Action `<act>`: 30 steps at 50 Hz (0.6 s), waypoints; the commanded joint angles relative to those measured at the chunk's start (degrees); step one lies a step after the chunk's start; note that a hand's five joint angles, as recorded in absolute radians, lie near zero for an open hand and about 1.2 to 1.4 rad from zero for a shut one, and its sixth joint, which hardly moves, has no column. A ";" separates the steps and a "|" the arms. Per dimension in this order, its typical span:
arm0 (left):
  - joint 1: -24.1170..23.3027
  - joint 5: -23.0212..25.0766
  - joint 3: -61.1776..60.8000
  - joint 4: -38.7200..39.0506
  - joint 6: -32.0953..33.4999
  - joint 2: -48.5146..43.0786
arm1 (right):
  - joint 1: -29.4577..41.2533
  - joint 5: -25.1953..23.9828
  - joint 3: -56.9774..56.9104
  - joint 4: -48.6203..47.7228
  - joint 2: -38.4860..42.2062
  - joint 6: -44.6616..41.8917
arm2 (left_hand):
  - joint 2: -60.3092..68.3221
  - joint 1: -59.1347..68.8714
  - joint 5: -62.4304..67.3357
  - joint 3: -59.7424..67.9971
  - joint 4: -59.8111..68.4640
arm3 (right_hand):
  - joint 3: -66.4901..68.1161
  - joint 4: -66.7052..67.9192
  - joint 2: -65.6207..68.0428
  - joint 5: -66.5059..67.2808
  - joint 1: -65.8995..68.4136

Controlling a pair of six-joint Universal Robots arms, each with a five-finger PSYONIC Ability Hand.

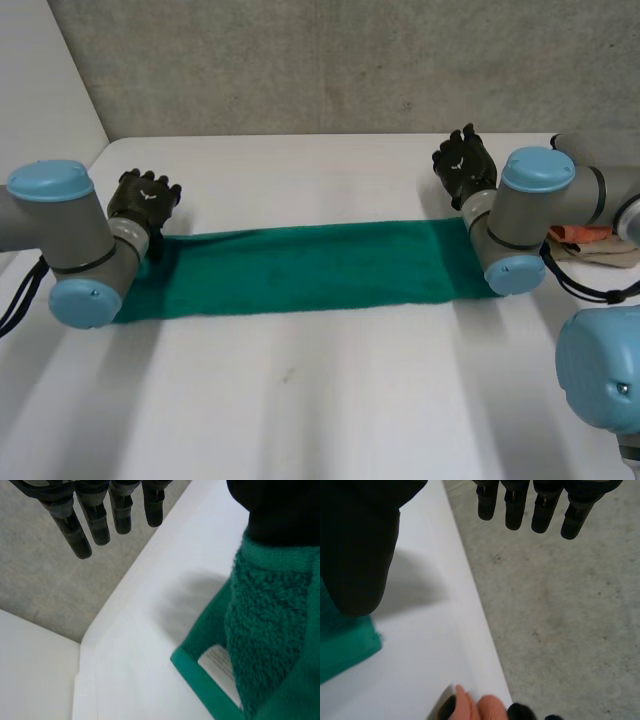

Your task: Fold the laundry.

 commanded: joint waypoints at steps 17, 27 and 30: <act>1.52 1.78 -20.65 1.43 -1.03 16.10 | -3.04 -4.84 36.60 14.52 -30.35 16.71 | -2.19 -0.84 -2.66 -2.24 -1.80 | -2.09 -2.19 -2.31 -2.49 -2.90; 5.22 5.30 -23.39 6.51 -1.39 15.58 | -7.52 -10.38 47.86 11.19 -32.73 18.55 | -2.19 -0.84 -2.66 -2.24 -1.80 | 0.85 0.75 0.63 0.45 0.04; 5.30 5.57 -22.69 9.15 -1.30 14.09 | -7.96 -10.56 48.83 9.52 -32.56 18.64 | -2.19 -0.84 -2.66 -2.24 -1.80 | 2.20 2.10 1.98 1.80 1.38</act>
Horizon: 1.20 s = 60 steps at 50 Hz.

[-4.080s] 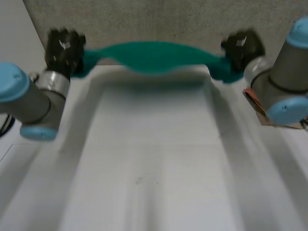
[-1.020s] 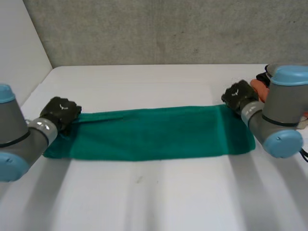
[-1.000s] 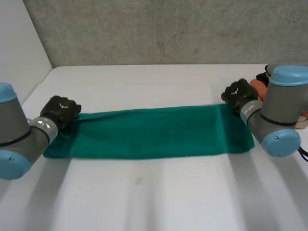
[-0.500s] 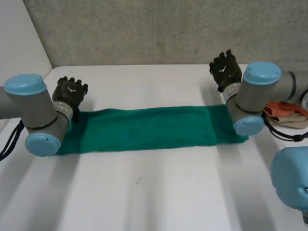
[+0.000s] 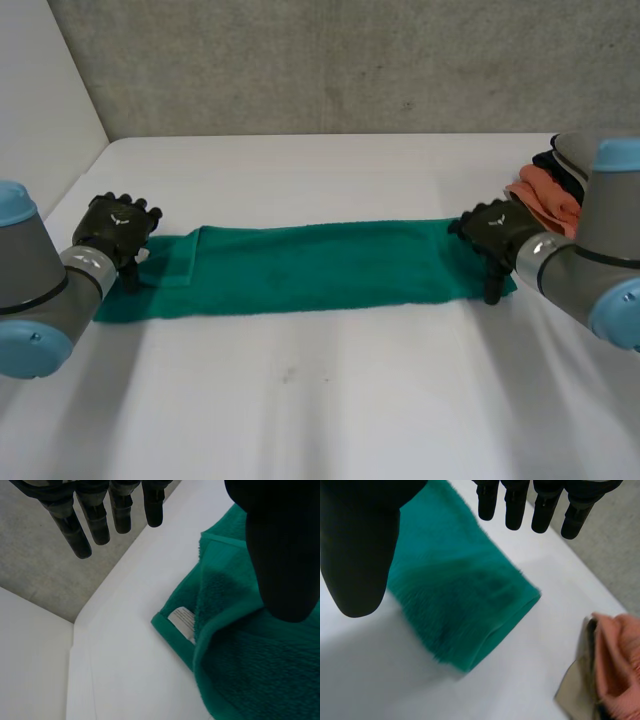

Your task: Fold the laundry.

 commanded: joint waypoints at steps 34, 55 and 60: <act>2.71 -5.10 17.76 14.27 -0.94 -16.87 | -1.94 -1.37 9.50 -9.93 -0.15 0.26 | -1.24 -0.28 -2.07 -1.51 -1.03 | 7.91 7.85 7.70 7.51 7.10; -2.74 -2.82 -3.16 14.79 -6.21 3.62 | -2.38 -3.12 8.19 -10.81 0.38 -0.45 | -1.75 -0.78 -2.58 -2.01 -1.54 | 19.18 19.13 18.97 18.78 18.37; -3.62 -2.55 -4.14 15.14 -6.48 3.97 | -2.56 -2.68 7.39 -13.27 2.48 -0.71 | -1.75 -0.78 -2.58 -2.01 -1.54 | 19.52 19.47 19.31 19.12 18.71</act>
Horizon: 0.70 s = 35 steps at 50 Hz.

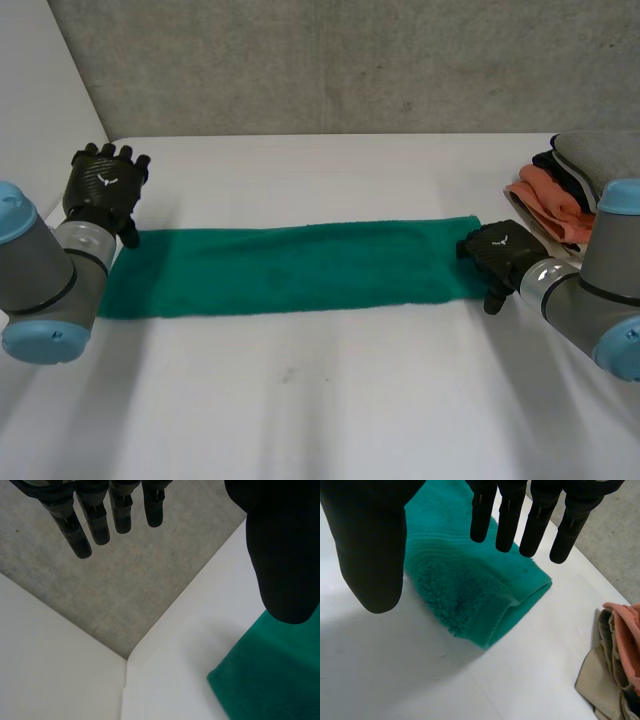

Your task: Fold the laundry.

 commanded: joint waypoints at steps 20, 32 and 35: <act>-2.76 0.49 -3.27 0.24 -1.28 3.88 | -9.13 4.52 1.02 -3.07 -2.76 -3.07 | -1.75 -0.79 -2.58 -2.01 -1.54 | 53.84 53.59 54.15 53.08 53.90; -2.76 0.58 -7.93 -0.20 -3.03 10.74 | -16.10 6.81 4.37 -2.44 -8.32 -26.71 | -1.80 -0.84 -2.63 -2.06 -1.58 | 53.84 53.59 54.15 53.08 53.90; -2.84 0.58 -8.64 -0.20 -4.18 11.61 | -10.21 6.28 3.14 -5.17 -8.58 -26.20 | -1.80 -0.84 -2.63 -2.06 -1.58 | 53.84 53.59 54.15 53.08 53.90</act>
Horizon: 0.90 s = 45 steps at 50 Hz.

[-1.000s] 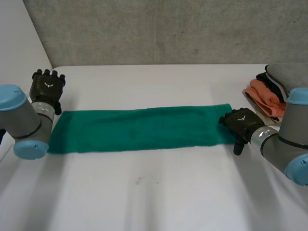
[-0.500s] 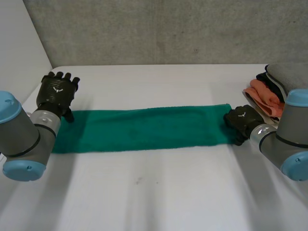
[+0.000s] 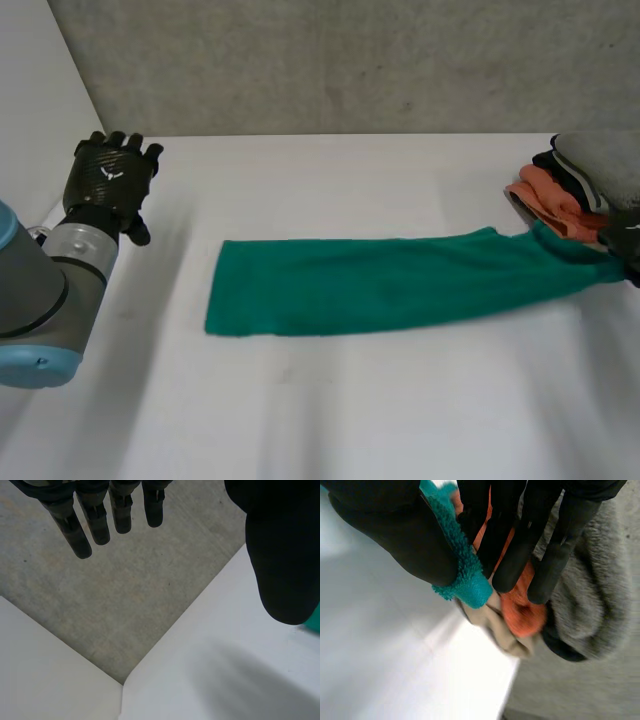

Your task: Fold the laundry.

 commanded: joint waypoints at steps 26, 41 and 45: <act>-3.40 0.03 -3.44 -0.03 -3.89 3.83 | 52.21 -11.32 -22.93 -13.19 23.90 -0.31 | -1.80 -0.84 -2.63 -2.06 -1.58 | -57.86 -58.45 -57.23 -56.88 -53.32; -14.74 -0.50 1.40 0.67 -3.89 -1.53 | 39.39 -1.98 -8.27 -1.50 8.60 34.15 | -1.80 -0.84 -2.63 -2.06 -1.58 | -57.86 -58.45 -57.23 -56.88 -53.32; -15.62 -0.50 1.58 0.67 -3.89 -2.24 | 33.77 -2.07 -5.19 0.53 9.56 32.84 | -1.80 -0.84 -2.63 -2.06 -1.58 | -55.15 -55.75 -54.53 -54.18 -50.61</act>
